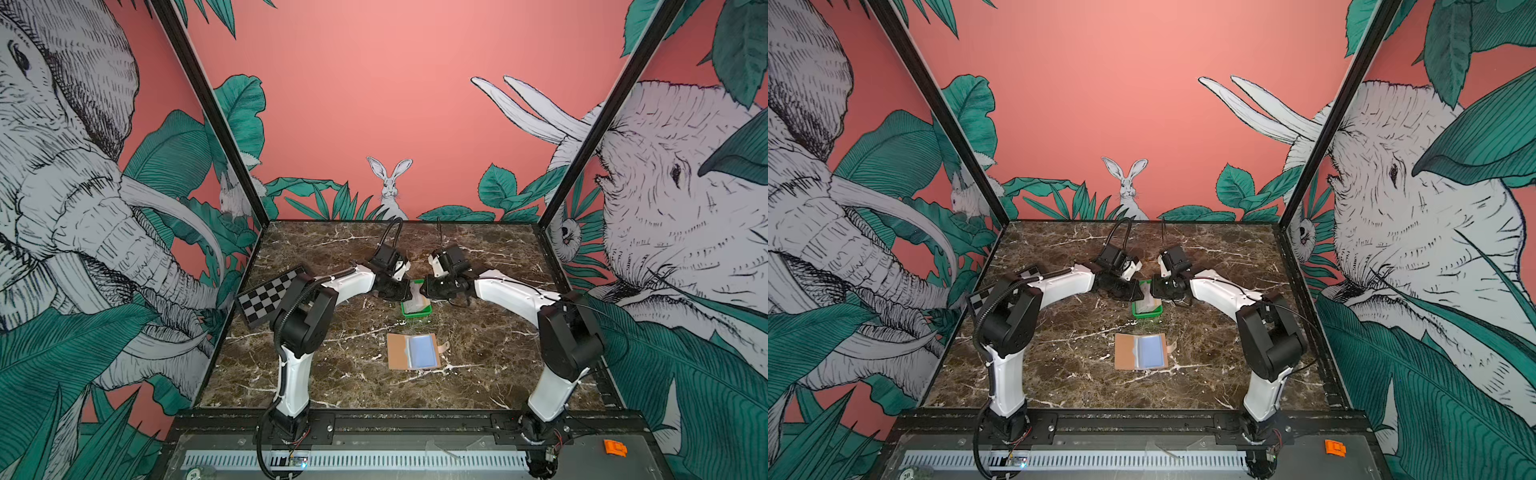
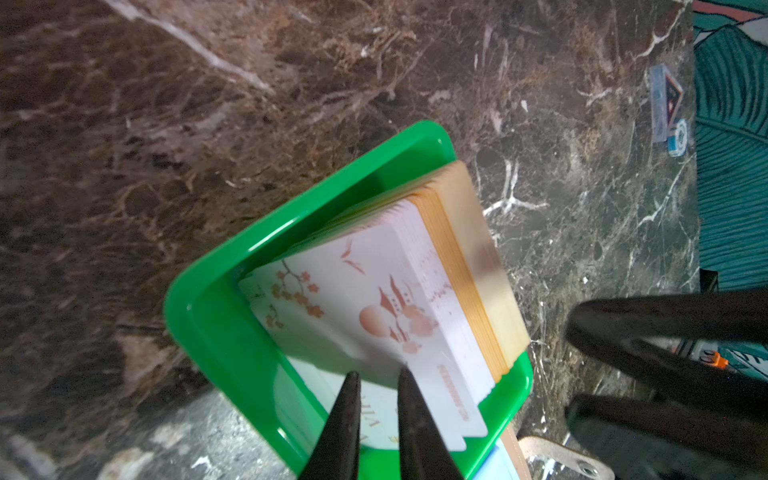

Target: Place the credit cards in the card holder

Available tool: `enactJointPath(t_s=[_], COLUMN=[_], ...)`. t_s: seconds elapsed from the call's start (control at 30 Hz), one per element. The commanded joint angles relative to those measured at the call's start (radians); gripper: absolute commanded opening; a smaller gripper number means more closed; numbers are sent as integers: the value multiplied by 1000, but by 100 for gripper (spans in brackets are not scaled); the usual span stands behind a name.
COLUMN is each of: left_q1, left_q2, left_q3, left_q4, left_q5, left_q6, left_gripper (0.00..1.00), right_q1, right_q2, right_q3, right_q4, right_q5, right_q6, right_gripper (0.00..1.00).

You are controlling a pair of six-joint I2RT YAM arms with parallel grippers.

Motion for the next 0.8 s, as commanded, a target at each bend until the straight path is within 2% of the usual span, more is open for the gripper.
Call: enactJointPath(t_s=[0.0, 0.37, 0.77], left_q1=[-2, -5, -6], left_q2=[18, 20, 20], left_q3=[5, 7, 8], left_q4=[-38, -38, -38], left_q5=[-21, -21, -20], left_q6=[5, 5, 5], left_gripper=[19, 20, 19], right_q1=[7, 15, 26], right_q2=[35, 98, 135], right_q3=[34, 64, 109], right_q4=[30, 32, 29], right_q5=[-25, -35, -34], right_q6=[7, 5, 3], right_gripper=[23, 16, 13])
